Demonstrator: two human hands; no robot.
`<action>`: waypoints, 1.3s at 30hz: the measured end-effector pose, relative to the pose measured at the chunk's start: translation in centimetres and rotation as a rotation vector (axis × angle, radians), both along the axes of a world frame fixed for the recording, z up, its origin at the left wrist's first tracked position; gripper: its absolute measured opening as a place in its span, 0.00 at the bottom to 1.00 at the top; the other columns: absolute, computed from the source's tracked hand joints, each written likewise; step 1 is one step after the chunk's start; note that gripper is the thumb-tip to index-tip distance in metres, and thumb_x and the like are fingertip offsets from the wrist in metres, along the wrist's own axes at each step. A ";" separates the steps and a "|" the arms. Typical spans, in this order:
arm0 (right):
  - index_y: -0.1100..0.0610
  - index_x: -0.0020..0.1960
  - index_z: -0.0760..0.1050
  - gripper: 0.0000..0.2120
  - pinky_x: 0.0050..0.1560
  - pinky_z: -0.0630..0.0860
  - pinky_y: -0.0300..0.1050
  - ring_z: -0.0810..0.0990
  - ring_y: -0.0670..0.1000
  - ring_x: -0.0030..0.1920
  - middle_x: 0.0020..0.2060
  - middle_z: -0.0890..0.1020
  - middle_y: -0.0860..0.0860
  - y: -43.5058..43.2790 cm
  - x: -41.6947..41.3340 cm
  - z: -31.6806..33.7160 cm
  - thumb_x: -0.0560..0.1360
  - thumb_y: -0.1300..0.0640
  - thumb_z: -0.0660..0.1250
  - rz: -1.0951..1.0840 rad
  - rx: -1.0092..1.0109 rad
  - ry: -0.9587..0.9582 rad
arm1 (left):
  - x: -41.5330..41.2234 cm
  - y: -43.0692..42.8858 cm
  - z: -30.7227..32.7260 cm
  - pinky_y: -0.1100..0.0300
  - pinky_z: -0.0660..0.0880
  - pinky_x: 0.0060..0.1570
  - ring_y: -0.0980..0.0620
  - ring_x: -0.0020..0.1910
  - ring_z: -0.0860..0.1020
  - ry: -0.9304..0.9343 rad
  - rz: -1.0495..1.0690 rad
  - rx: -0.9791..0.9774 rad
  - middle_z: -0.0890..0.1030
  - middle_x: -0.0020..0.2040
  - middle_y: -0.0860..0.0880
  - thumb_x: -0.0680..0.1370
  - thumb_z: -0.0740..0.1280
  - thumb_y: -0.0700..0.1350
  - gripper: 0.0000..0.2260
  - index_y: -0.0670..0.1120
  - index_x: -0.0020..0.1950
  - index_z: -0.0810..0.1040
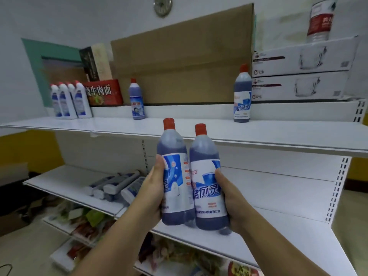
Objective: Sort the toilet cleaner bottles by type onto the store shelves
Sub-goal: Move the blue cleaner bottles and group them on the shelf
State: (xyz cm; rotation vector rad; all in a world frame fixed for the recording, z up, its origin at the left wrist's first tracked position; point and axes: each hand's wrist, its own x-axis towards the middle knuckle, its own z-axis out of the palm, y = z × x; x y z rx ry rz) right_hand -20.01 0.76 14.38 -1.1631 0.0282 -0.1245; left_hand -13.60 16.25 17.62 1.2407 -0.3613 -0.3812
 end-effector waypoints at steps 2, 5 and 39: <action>0.58 0.54 0.74 0.31 0.31 0.80 0.44 0.85 0.52 0.34 0.37 0.86 0.54 1.1 0.1 1.5 0.59 0.39 0.71 -0.026 -0.008 -0.075 | 0.2 1.1 1.5 0.48 0.81 0.41 0.45 0.39 0.85 -0.015 -0.022 -0.001 0.86 0.42 0.44 0.64 0.58 0.67 0.32 0.45 0.56 0.77; 0.60 0.55 0.74 0.46 0.33 0.82 0.46 0.84 0.54 0.35 0.39 0.85 0.58 1.5 -0.3 4.0 0.43 0.40 0.82 -0.047 -0.025 -0.159 | 0.8 1.8 3.8 0.49 0.82 0.41 0.45 0.42 0.85 -0.054 -0.083 -0.059 0.86 0.45 0.43 0.65 0.61 0.65 0.31 0.44 0.57 0.77; 0.55 0.61 0.72 0.22 0.53 0.76 0.57 0.80 0.55 0.53 0.52 0.81 0.52 -23.3 6.3 21.6 0.70 0.51 0.71 -0.743 -0.613 -0.248 | 10.3 -23.6 21.2 0.55 0.79 0.42 0.46 0.51 0.81 -0.460 -0.277 -0.200 0.82 0.53 0.46 0.67 0.70 0.50 0.29 0.45 0.66 0.70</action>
